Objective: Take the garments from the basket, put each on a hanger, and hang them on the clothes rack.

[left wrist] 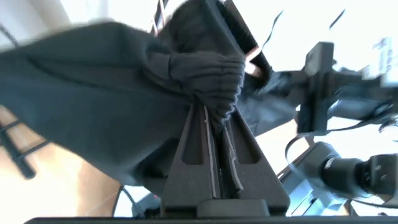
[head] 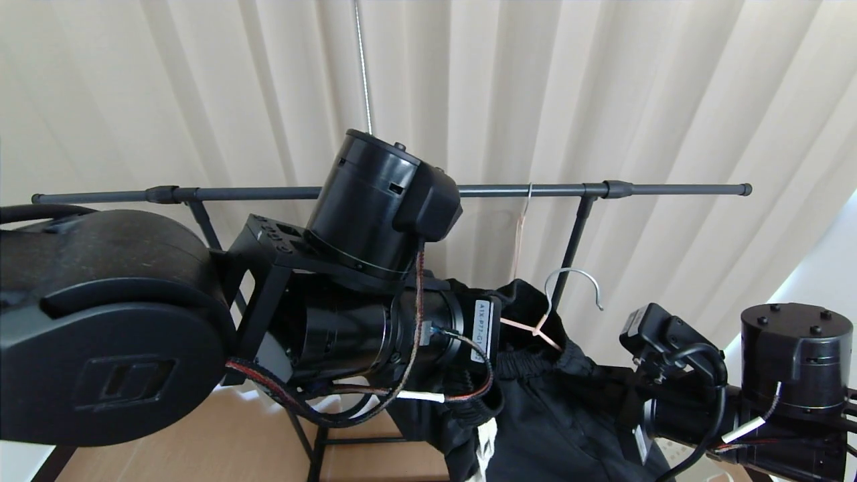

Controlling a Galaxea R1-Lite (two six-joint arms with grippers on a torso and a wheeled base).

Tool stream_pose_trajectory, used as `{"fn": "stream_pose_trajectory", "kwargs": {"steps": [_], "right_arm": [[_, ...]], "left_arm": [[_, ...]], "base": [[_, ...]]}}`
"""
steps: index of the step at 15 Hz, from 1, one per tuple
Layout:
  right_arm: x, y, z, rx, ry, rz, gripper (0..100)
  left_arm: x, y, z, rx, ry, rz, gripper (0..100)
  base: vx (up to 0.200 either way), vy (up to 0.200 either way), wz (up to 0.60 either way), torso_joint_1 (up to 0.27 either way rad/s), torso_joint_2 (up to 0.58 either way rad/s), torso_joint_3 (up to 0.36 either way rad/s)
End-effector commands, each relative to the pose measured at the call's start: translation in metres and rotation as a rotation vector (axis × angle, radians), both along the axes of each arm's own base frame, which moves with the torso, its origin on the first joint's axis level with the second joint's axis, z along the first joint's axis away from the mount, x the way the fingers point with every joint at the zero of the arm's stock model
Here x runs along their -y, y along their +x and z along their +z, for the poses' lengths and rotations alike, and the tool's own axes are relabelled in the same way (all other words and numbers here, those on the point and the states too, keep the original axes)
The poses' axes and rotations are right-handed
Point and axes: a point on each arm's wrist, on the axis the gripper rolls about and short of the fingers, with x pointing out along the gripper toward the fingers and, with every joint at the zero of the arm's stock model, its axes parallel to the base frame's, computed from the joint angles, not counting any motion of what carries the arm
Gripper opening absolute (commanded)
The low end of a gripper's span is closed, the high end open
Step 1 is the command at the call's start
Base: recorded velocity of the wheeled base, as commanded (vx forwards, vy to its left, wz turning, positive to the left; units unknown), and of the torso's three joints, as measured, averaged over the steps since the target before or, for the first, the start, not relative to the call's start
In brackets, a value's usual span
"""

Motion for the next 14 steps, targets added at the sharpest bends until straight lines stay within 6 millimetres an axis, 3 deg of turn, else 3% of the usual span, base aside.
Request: {"fn": "stream_pose_trajectory", "kwargs": {"steps": [1,8,14], "right_arm": [[0.000,0.002,0.003,0.018,0.015,-0.005,0],[0.002,0.004,0.009,0.062,0.042,-0.016,0],[0.004,0.000,0.015,0.083,0.056,-0.015,0]], "left_arm": [[-0.002,-0.002,-0.009,-0.016,0.028,-0.003,0],[-0.007,-0.005,-0.035,-0.062,0.108,-0.005,0],[0.009,-0.006,-0.058,-0.097,0.171,-0.038,0]], "base": [[0.000,0.000,0.00,0.000,0.00,0.000],[0.000,0.000,0.00,0.000,0.00,0.000],[0.000,0.000,0.00,0.000,0.00,0.000]]}}
